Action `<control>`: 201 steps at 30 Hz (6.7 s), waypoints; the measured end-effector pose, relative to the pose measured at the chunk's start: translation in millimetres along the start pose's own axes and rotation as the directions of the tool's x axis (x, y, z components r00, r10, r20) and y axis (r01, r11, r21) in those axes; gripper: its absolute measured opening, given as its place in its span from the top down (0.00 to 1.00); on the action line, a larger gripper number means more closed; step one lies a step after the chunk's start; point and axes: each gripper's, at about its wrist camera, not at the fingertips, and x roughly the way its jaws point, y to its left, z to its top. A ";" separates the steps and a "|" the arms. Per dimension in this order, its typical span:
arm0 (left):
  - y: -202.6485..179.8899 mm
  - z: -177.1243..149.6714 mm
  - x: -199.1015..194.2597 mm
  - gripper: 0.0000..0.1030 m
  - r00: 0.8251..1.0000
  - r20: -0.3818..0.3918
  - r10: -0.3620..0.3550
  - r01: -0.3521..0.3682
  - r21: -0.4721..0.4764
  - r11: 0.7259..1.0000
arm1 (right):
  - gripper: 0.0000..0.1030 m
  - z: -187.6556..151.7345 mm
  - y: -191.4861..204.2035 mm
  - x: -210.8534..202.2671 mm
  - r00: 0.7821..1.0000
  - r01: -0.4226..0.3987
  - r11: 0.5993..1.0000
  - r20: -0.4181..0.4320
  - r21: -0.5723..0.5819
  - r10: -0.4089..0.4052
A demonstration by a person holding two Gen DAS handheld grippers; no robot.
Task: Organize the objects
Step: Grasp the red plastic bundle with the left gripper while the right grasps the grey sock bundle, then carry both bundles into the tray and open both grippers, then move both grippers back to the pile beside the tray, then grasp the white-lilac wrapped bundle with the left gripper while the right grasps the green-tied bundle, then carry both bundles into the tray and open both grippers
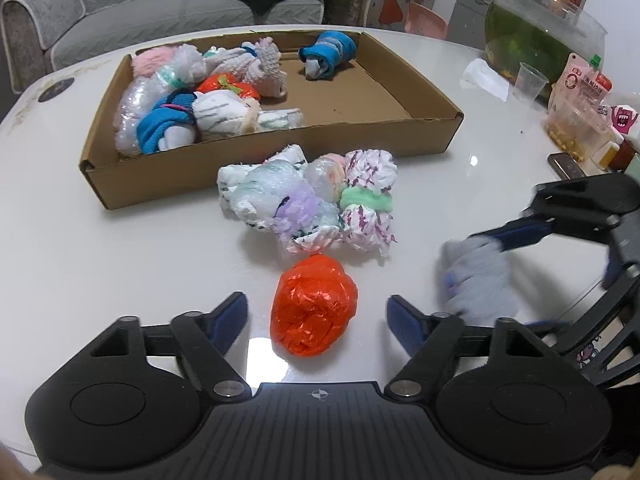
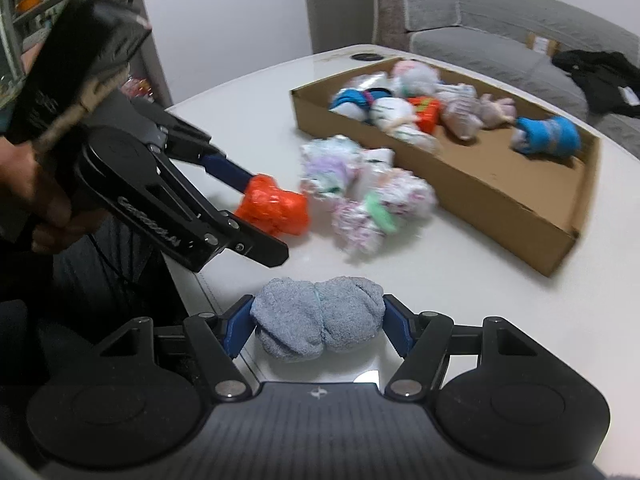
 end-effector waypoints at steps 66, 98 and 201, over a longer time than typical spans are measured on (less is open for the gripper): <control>-2.4 219.5 154.0 0.61 0.995 0.015 0.098 -0.099 0.203 0.974 | 0.38 155.0 -166.2 54.5 0.977 0.168 0.965 -0.100 -0.201 -0.191; 1.2 213.2 141.4 0.44 0.995 0.016 0.102 -0.103 0.228 0.968 | 0.22 142.3 -160.6 80.0 0.933 0.206 0.953 -0.249 -0.224 -0.260; 15.1 209.0 -11.9 0.51 0.994 0.108 0.019 -0.035 0.147 0.989 | 0.66 150.9 -117.4 -20.2 0.976 0.212 0.974 0.066 -0.076 -0.207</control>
